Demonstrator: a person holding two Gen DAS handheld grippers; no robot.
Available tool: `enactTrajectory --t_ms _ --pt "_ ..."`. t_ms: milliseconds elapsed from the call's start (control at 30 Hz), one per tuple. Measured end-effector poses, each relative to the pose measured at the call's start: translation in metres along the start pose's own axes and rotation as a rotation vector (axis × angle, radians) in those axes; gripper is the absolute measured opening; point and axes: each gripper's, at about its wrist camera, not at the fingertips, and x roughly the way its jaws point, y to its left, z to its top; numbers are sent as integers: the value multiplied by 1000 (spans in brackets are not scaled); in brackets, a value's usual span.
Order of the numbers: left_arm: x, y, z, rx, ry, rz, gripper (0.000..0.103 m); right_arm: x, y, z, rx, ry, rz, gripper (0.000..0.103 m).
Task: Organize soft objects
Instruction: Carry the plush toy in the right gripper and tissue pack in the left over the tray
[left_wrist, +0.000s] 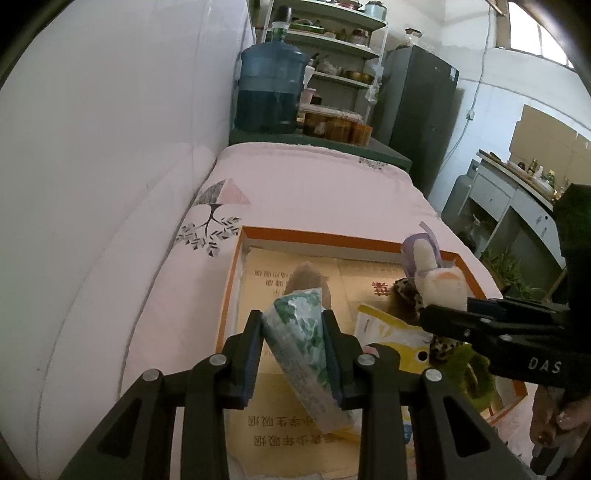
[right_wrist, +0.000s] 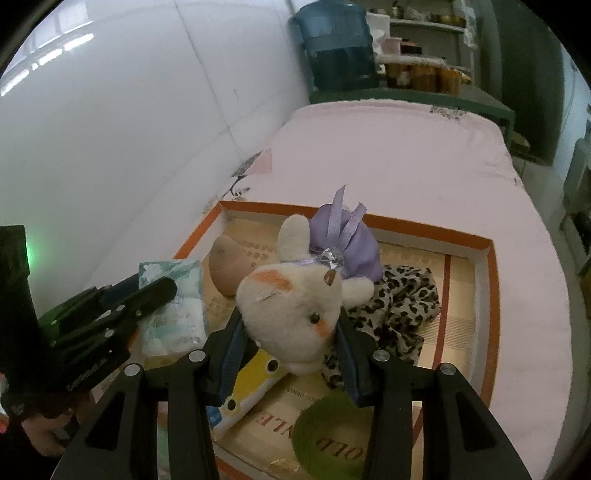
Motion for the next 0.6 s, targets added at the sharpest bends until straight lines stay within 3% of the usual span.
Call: enactTrajectory --t_ms 333,600 --pt "11 5 -5 -16 27 -8 32 19 -3 -3 -9 39 -6 48" --pt "13 8 -3 -31 40 -13 38 22 0 -5 -17 46 -23 51"
